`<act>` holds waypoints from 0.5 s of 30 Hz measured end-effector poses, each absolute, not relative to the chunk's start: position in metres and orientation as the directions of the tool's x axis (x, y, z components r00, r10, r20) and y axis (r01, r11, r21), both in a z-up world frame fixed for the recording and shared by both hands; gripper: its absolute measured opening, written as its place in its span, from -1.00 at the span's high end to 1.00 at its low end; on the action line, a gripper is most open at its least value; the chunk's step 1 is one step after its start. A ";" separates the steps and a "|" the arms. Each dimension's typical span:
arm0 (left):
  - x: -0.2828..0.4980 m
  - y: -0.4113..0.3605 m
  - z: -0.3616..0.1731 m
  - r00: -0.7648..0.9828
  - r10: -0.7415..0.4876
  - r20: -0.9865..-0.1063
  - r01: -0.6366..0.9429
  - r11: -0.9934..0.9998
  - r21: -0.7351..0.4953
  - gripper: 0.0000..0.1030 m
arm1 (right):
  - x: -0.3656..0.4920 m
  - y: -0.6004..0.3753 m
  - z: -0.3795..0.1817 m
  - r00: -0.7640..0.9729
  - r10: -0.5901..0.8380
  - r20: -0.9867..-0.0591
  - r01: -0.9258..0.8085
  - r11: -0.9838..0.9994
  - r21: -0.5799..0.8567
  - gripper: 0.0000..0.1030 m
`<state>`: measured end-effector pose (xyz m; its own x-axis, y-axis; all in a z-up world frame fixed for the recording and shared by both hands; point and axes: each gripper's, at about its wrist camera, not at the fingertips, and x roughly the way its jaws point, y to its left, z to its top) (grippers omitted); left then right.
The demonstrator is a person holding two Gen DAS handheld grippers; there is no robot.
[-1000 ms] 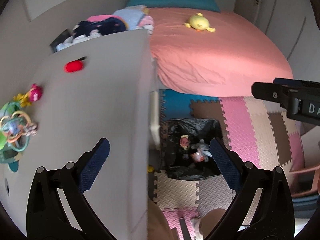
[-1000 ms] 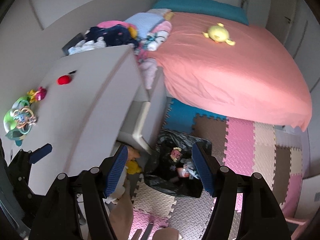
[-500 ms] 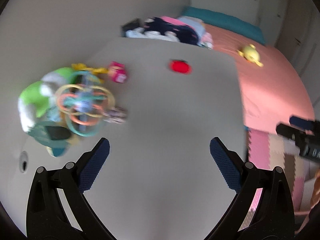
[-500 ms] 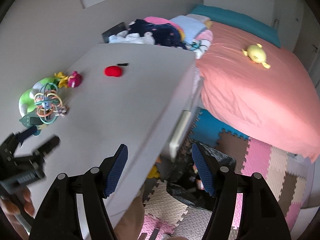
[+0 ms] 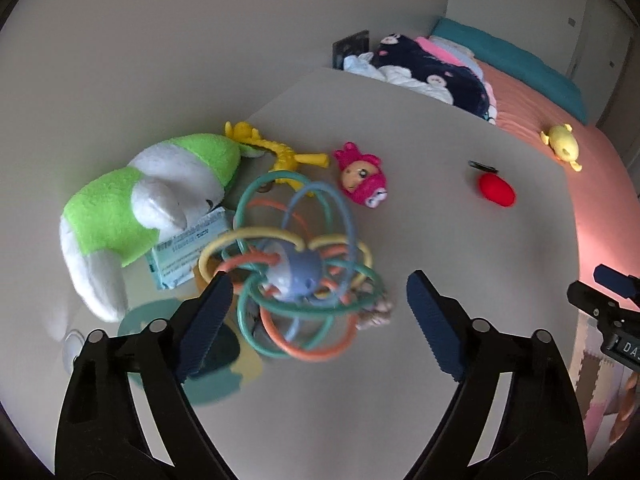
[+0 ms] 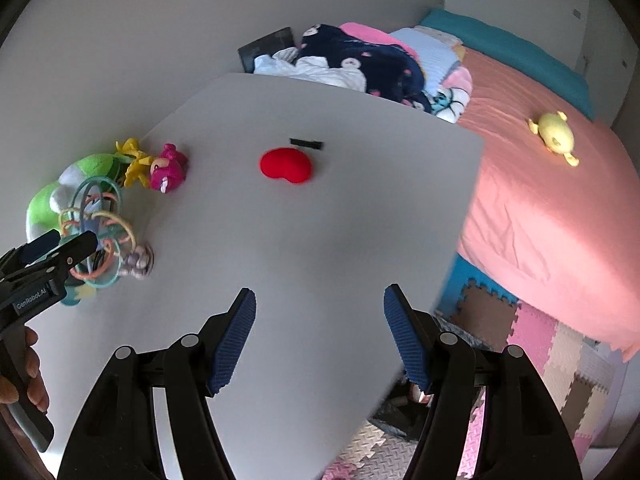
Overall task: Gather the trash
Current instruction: 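Move both grippers back toward the toys on the desk, then grasp the rainbow ring rattle with left while right grasps the red heart plush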
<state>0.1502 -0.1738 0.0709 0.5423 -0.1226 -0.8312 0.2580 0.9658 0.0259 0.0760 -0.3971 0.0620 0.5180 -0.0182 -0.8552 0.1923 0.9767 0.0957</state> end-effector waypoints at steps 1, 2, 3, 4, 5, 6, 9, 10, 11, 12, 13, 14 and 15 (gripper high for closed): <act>0.154 -0.173 0.069 0.537 -0.120 -0.835 0.258 0.966 0.027 -0.60 | 0.082 -0.395 0.062 0.518 -0.018 -0.855 0.189 0.977 0.094 -0.31; 0.158 -0.172 0.067 0.533 -0.118 -0.838 0.260 0.965 0.028 -0.58 | 0.088 -0.393 0.062 0.517 -0.020 -0.856 0.186 0.978 0.089 -0.31; 0.161 -0.172 0.065 0.528 -0.119 -0.841 0.261 0.965 0.028 -0.45 | 0.096 -0.390 0.061 0.515 -0.025 -0.857 0.185 0.979 0.082 -0.31; 0.164 -0.171 0.063 0.519 -0.125 -0.845 0.265 0.964 0.020 -0.45 | 0.101 -0.389 0.061 0.512 -0.029 -0.859 0.184 0.980 0.077 -0.31; 0.167 -0.172 0.063 0.524 -0.118 -0.843 0.265 0.964 0.029 -0.43 | 0.107 -0.388 0.060 0.508 -0.034 -0.861 0.185 0.980 0.070 -0.31; 0.169 -0.173 0.063 0.524 -0.122 -0.843 0.271 0.962 0.030 -0.42 | 0.114 -0.387 0.060 0.504 -0.039 -0.863 0.184 0.981 0.063 -0.31; 0.172 -0.172 0.065 0.523 -0.145 -0.840 0.289 0.957 0.015 -0.32 | 0.134 -0.384 0.060 0.499 -0.051 -0.865 0.181 0.982 0.046 -0.31; 0.173 -0.172 0.066 0.523 -0.154 -0.838 0.294 0.956 0.007 -0.25 | 0.139 -0.384 0.060 0.497 -0.057 -0.866 0.181 0.983 0.040 -0.31; 0.174 -0.171 0.068 0.523 -0.166 -0.836 0.299 0.954 -0.002 -0.21 | 0.146 -0.383 0.060 0.496 -0.062 -0.866 0.180 0.983 0.032 -0.31; 0.175 -0.170 0.069 0.521 -0.175 -0.835 0.301 0.954 -0.012 -0.16 | 0.153 -0.383 0.059 0.494 -0.065 -0.867 0.178 0.984 0.028 -0.31; 0.176 -0.168 0.070 0.516 -0.188 -0.836 0.305 0.952 -0.026 -0.13 | 0.159 -0.382 0.058 0.491 -0.066 -0.869 0.178 0.984 0.025 -0.31; 0.178 -0.165 0.070 0.510 -0.202 -0.836 0.309 0.950 -0.041 -0.12 | 0.166 -0.382 0.056 0.481 -0.067 -0.874 0.177 0.984 0.022 -0.31; 0.178 -0.163 0.071 0.508 -0.211 -0.835 0.311 0.949 -0.050 -0.09 | 0.173 -0.381 0.053 0.472 -0.070 -0.879 0.175 0.984 0.015 -0.31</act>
<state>0.1784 -0.1634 0.0707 0.5076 -0.2106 -0.8355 0.3114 0.9490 -0.0500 0.1727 -0.3806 0.0530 0.4721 -0.0703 -0.8787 0.1752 0.9844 0.0153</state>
